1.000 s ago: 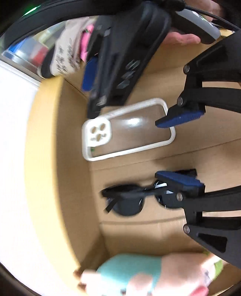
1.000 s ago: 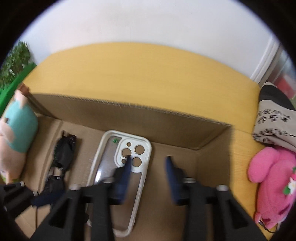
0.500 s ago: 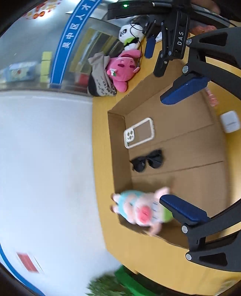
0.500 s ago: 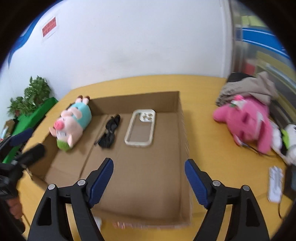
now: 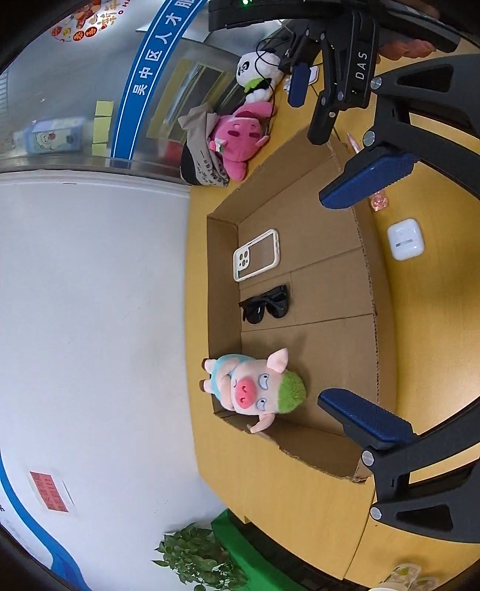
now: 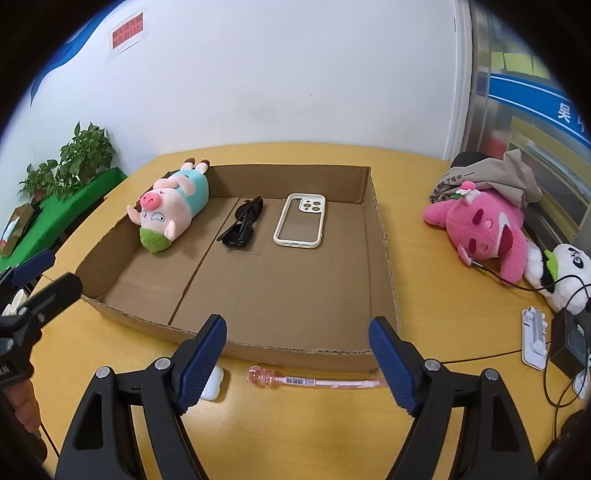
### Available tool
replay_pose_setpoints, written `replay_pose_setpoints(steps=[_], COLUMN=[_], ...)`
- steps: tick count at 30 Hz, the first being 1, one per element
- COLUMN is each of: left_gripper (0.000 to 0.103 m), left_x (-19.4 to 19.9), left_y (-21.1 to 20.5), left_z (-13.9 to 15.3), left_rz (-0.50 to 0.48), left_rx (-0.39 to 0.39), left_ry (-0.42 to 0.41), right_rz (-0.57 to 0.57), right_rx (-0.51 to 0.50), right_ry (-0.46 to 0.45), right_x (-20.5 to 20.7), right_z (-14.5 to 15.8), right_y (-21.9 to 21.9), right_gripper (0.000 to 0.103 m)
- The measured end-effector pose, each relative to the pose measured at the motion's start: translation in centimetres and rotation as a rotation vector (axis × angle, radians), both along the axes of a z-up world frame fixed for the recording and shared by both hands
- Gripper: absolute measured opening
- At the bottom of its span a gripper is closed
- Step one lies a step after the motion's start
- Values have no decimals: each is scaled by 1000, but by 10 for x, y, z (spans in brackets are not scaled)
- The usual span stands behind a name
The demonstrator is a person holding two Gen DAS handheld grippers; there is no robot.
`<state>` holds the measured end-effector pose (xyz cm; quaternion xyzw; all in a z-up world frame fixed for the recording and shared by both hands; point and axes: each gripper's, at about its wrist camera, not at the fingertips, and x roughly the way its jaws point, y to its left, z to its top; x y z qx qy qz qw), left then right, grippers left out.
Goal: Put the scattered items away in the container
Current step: 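Open the left gripper to release the phone case, withdraw, then move the left gripper to the white earbud case and close on it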
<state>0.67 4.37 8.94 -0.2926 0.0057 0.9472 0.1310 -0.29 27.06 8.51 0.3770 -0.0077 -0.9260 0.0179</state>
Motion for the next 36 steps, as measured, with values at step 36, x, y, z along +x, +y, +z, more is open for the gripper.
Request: replay_pose_setpoints(steps=[36], left_gripper=[100], left_x=[13], left_y=[17], left_z=[-21], left_rz=[-36], left_rx=[-10], left_ry=[-61], right_rz=[-24], right_rx=[-20], right_ry=[-26], right_x=[23], right_z=[-13], right_y=[6], right_gripper=[79])
